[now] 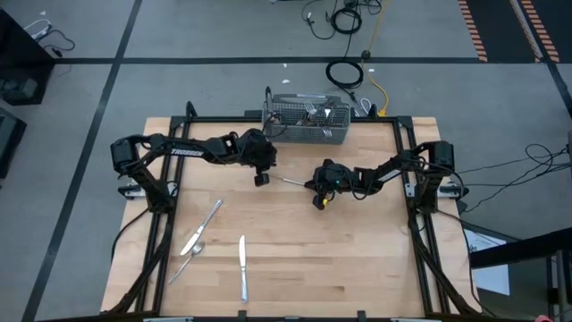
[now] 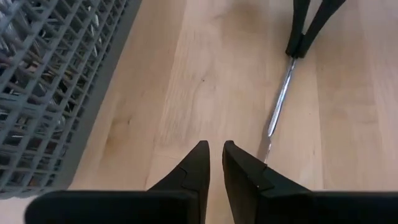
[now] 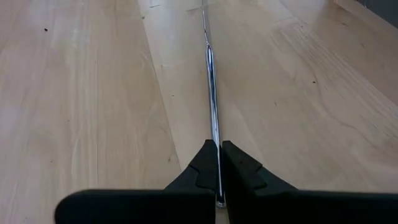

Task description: Sort silverware

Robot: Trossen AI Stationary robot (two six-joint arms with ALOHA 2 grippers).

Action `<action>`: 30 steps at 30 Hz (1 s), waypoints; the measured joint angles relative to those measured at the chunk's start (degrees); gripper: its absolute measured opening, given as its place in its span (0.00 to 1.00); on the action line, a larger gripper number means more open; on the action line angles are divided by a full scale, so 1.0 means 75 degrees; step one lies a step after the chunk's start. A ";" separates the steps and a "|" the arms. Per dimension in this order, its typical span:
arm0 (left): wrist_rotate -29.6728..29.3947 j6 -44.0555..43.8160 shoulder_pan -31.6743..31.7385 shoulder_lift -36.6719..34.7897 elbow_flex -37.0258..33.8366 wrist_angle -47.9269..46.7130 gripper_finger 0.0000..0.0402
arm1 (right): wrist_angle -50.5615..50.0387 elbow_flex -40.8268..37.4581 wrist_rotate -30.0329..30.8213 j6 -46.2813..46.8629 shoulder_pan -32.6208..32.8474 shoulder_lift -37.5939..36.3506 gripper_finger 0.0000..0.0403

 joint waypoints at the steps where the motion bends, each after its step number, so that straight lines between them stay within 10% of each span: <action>1: 0.0141 -0.0047 0.0000 0.0003 0.0002 -0.0024 0.14 | 0.0003 0.0002 0.0000 0.0000 0.0000 0.0000 0.00; 8: 0.2242 -0.0722 0.0061 0.0064 0.0144 -0.1093 0.31 | 0.0035 0.0003 0.0007 -0.0003 0.0000 0.0000 0.00; 17: 0.0248 -0.0010 -0.0312 0.0122 0.0182 -0.0885 0.62 | 0.0042 0.0006 0.0010 -0.0006 -0.0003 -0.0003 0.00; 30: -0.0107 0.0468 -0.0599 0.1392 0.0179 0.0068 0.62 | 0.0077 0.0006 0.0015 -0.0006 -0.0003 -0.0006 0.00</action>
